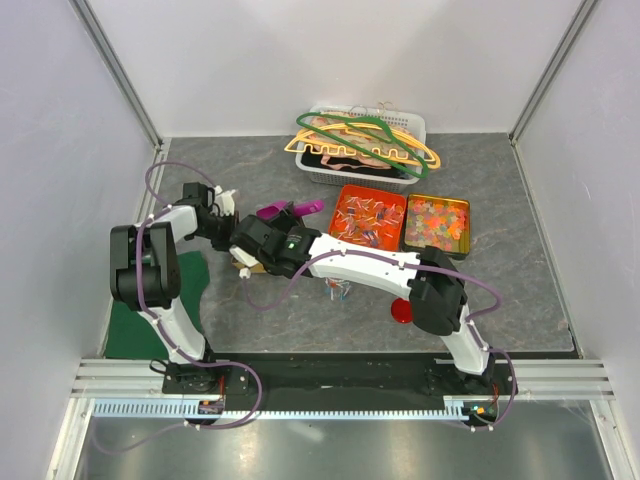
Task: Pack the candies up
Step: Scoop the fake candies from the storage box.
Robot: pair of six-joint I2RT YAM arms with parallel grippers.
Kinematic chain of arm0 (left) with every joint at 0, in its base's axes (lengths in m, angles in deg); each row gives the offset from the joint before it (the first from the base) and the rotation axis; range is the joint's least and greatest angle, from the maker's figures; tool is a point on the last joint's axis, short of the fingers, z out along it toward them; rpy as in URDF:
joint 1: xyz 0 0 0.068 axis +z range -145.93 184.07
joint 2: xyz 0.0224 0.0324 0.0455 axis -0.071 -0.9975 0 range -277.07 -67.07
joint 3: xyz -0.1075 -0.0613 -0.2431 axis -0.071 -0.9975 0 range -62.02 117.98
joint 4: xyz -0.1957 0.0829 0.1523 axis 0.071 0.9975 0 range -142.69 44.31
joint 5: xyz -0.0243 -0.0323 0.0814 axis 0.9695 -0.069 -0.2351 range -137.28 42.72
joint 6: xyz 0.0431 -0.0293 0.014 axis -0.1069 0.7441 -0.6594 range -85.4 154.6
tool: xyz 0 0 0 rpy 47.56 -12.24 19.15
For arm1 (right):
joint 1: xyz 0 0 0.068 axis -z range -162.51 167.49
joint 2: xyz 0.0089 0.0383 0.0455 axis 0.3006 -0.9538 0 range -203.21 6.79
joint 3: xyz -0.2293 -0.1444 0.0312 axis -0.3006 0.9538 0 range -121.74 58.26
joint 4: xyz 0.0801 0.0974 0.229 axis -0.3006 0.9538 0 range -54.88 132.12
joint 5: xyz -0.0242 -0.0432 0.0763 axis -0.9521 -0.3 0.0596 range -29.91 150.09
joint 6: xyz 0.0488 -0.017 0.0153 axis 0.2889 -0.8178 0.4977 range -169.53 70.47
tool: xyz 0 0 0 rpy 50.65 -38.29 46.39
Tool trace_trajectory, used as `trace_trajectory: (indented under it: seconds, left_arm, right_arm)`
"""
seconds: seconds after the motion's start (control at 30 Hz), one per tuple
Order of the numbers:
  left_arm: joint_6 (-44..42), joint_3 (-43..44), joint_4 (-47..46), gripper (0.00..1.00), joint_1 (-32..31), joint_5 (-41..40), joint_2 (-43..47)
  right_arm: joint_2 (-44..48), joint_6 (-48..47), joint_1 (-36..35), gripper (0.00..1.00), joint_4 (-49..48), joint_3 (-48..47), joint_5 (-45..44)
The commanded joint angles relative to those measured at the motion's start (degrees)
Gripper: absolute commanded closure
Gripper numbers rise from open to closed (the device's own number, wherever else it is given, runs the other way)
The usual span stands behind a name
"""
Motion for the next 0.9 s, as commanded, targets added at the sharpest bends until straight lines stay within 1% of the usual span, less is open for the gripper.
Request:
trace_trajectory:
  seconds: [0.0, 0.2, 0.4, 0.5, 0.63, 0.87]
  left_arm:
    - [1.0, 2.0, -1.0, 0.98, 0.5, -9.5, 1.3]
    - [1.9, 1.1, -2.9, 0.98, 0.5, -18.2, 3.9]
    - [1.7, 1.4, -2.8, 0.98, 0.5, -23.9, 4.0]
    - [1.6, 1.5, -2.4, 0.98, 0.4, -24.8, 4.2]
    - [1.7, 1.6, -2.3, 0.98, 0.3, -26.5, 4.7]
    - [1.7, 1.5, -2.3, 0.98, 0.3, -27.5, 5.4]
  right_arm:
    - [4.0, -0.3, -0.2, 1.00, 0.2, 1.1, -2.7]
    - [4.1, 0.2, -0.3, 1.00, 2.1, 3.7, -2.6]
    - [2.4, -0.2, -0.4, 1.00, 2.3, 5.7, -3.2]
    - [0.3, -0.9, -0.4, 1.00, 0.8, 5.6, -4.2]
    - [-2.3, -4.1, -0.3, 1.00, -2.0, 5.1, -5.9]
    - [-7.3, -6.6, -0.8, 1.00, -2.5, 3.9, -5.8]
